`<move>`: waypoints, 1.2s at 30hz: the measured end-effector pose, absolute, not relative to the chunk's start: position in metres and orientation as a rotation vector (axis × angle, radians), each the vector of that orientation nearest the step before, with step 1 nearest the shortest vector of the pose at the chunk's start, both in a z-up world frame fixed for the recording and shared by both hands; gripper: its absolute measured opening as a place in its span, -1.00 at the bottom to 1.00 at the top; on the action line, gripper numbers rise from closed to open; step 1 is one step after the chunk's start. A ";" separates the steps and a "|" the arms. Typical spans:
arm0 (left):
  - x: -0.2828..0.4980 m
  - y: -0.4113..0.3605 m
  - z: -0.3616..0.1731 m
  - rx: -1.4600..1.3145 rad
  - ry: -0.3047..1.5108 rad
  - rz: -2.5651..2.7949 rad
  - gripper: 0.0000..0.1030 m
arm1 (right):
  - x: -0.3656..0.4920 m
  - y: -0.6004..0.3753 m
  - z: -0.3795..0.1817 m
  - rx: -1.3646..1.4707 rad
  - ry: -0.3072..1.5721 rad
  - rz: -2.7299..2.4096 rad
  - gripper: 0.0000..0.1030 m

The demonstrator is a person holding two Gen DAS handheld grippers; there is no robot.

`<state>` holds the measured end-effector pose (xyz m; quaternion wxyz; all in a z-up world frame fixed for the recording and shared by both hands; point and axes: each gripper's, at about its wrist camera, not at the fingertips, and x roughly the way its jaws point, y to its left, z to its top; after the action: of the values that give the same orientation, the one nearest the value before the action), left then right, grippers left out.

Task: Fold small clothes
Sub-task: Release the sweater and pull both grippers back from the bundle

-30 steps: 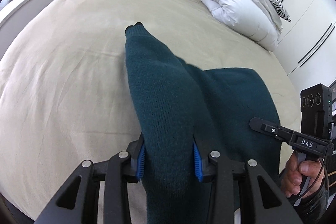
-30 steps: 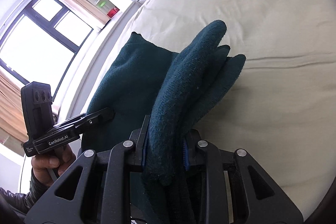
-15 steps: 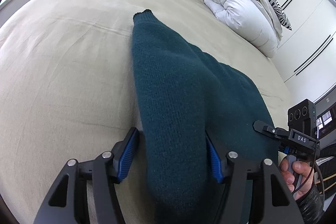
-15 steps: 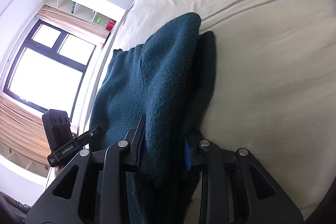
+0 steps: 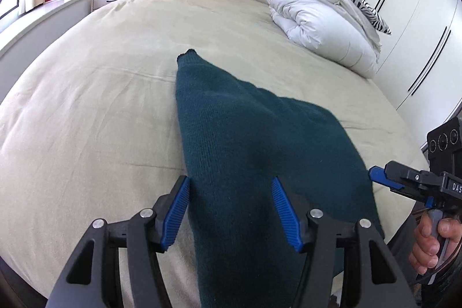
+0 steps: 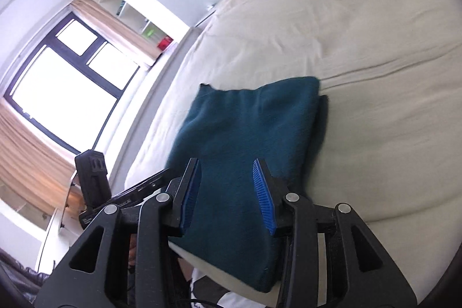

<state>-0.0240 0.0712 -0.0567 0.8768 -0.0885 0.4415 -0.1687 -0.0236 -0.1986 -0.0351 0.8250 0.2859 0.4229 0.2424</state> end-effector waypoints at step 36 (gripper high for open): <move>-0.098 0.066 0.085 0.055 0.516 0.013 1.00 | -0.121 -0.156 0.157 0.159 0.266 0.089 1.00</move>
<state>-0.0982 0.0658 0.0846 0.9665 0.0270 0.2553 0.0064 -0.1213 -0.1563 0.1574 0.9870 0.0790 0.1326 0.0445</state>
